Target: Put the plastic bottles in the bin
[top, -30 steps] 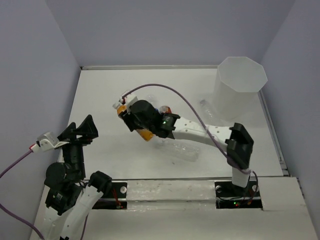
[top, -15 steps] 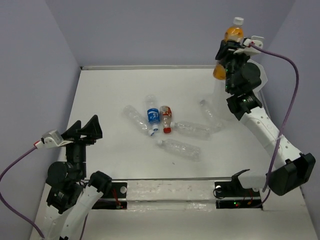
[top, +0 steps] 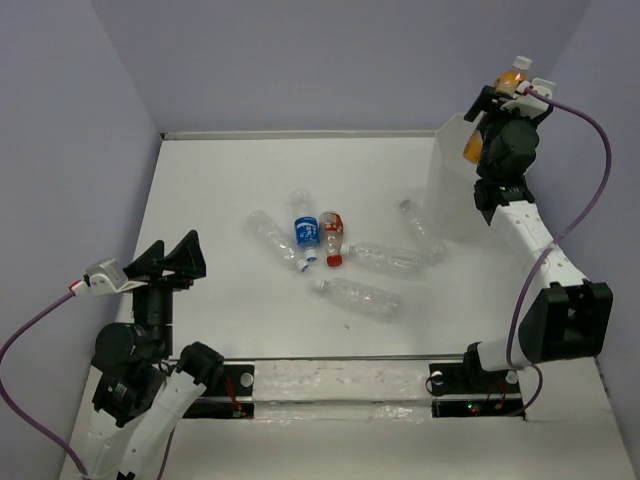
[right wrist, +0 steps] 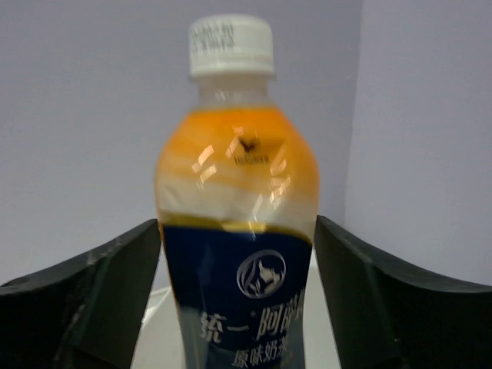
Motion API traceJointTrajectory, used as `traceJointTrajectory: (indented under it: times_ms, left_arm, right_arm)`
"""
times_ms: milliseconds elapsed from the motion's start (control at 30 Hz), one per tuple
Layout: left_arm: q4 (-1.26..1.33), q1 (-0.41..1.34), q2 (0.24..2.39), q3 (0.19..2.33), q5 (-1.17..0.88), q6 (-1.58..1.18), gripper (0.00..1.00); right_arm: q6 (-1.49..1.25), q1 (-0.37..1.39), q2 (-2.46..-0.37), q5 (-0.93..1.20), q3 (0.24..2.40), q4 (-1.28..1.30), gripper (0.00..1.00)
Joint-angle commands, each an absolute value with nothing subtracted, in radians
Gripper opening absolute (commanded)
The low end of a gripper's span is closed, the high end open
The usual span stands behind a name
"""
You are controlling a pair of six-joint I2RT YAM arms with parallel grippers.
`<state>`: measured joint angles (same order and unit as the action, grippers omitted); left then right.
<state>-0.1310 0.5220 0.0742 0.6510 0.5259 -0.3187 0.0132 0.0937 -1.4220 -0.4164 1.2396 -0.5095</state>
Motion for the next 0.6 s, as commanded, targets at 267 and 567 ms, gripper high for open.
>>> traceJointTrajectory:
  times_ms: [267, 567]
  left_arm:
    - [-0.075, 0.529, 0.074, 0.647, 0.517, -0.305, 0.99]
    - [-0.074, 0.531, 0.115, 0.647, 0.506, -0.305, 0.99]
  right_arm:
    - [-0.127, 0.092, -1.246, -0.059, 1.224, -0.393, 0.91]
    - [-0.207, 0.507, -1.202, 0.304, 1.036, -0.077, 0.44]
